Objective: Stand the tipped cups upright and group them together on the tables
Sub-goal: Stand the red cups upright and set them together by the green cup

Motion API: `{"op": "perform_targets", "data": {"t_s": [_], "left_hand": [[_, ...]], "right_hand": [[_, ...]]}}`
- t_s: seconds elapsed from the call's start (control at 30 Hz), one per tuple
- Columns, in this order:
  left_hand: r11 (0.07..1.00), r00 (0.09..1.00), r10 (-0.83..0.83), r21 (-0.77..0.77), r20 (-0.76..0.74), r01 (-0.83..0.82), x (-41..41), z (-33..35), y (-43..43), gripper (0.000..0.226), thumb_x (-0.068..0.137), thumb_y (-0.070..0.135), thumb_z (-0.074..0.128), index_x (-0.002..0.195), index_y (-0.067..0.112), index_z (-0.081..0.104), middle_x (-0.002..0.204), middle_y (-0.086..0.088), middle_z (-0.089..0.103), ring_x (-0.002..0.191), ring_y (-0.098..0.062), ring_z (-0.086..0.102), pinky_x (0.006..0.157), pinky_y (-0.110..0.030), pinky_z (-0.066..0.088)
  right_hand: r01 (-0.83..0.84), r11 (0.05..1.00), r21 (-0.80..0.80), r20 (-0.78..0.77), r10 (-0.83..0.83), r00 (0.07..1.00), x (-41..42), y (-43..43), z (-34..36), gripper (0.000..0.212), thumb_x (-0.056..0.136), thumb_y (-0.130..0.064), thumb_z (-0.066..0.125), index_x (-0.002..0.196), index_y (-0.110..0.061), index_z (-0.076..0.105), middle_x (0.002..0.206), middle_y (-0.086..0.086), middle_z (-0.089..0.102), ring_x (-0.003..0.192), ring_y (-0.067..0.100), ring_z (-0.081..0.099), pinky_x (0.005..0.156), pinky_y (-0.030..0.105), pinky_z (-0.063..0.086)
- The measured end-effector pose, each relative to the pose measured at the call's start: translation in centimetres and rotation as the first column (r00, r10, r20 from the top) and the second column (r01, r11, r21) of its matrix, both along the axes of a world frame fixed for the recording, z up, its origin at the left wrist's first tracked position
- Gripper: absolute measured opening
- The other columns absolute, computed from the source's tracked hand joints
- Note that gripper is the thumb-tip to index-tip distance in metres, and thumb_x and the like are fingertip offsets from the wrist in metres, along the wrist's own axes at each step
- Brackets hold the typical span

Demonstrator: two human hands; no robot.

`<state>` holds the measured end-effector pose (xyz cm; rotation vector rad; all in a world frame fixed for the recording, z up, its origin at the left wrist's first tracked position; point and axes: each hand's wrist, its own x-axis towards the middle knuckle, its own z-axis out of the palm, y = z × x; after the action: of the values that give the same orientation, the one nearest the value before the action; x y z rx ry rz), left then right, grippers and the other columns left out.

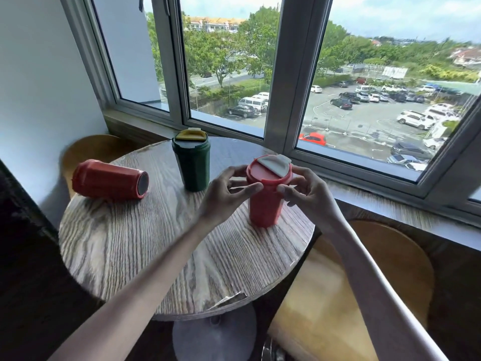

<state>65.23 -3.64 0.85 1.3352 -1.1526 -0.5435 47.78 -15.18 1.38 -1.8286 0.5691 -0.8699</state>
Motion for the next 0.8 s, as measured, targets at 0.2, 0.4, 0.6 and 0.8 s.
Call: {"op": "perform_targets", "data": {"t_s": [0.2, 0.4, 0.6, 0.8], "left_hand": [[0.999, 0.997, 0.031, 0.01, 0.065, -0.032, -0.4, -0.1, 0.3, 0.06, 0.071, 0.041, 0.074, 0.124, 0.024, 0.05, 0.109, 0.016, 0.061, 0.101, -0.001, 0.064, 0.084, -0.023, 0.054], [0.989, 0.973, 0.113, 0.075, 0.199, -0.13, 0.3, -1.0, 2.2, 0.046, 0.081, 0.032, 0.072, 0.122, 0.017, 0.057, 0.105, 0.004, 0.065, 0.095, 0.0, 0.064, 0.076, -0.013, 0.053], [0.915, 0.894, 0.387, 0.031, 0.225, -0.403, 4.4, -1.1, 9.5, 0.024, 0.088, 0.035, 0.063, 0.11, 0.025, 0.062, 0.099, 0.013, 0.065, 0.088, 0.005, 0.063, 0.069, -0.006, 0.049], [0.688, 0.672, 0.709, 0.002, 0.213, -0.726, 11.9, -2.0, 16.1, 0.03, 0.083, 0.039, 0.067, 0.105, 0.02, 0.064, 0.096, 0.004, 0.066, 0.081, 0.002, 0.063, 0.064, -0.008, 0.048]], "right_hand": [[0.021, 0.999, -0.049, -0.005, -0.021, 1.0, -0.2, 0.4, -0.7, 0.055, 0.071, -0.05, 0.072, 0.12, -0.04, 0.049, 0.1, -0.008, 0.067, 0.081, -0.003, 0.061, 0.074, 0.023, 0.047], [0.382, 0.9, -0.208, 0.096, -0.37, 0.924, -0.5, 3.2, -1.3, 0.05, 0.071, -0.054, 0.067, 0.114, -0.032, 0.054, 0.103, -0.01, 0.063, 0.084, 0.008, 0.06, 0.07, 0.022, 0.046], [0.228, 0.795, -0.562, 0.159, -0.167, 0.973, 5.0, 9.2, 0.5, 0.021, 0.084, -0.035, 0.06, 0.095, -0.018, 0.065, 0.084, -0.007, 0.058, 0.076, 0.008, 0.054, 0.071, 0.019, 0.044], [-0.251, 0.783, -0.57, -0.247, 0.128, 0.961, 15.1, 11.1, 3.1, 0.026, 0.086, -0.04, 0.062, 0.106, -0.025, 0.062, 0.096, -0.009, 0.058, 0.081, 0.003, 0.056, 0.069, 0.021, 0.052]]}}
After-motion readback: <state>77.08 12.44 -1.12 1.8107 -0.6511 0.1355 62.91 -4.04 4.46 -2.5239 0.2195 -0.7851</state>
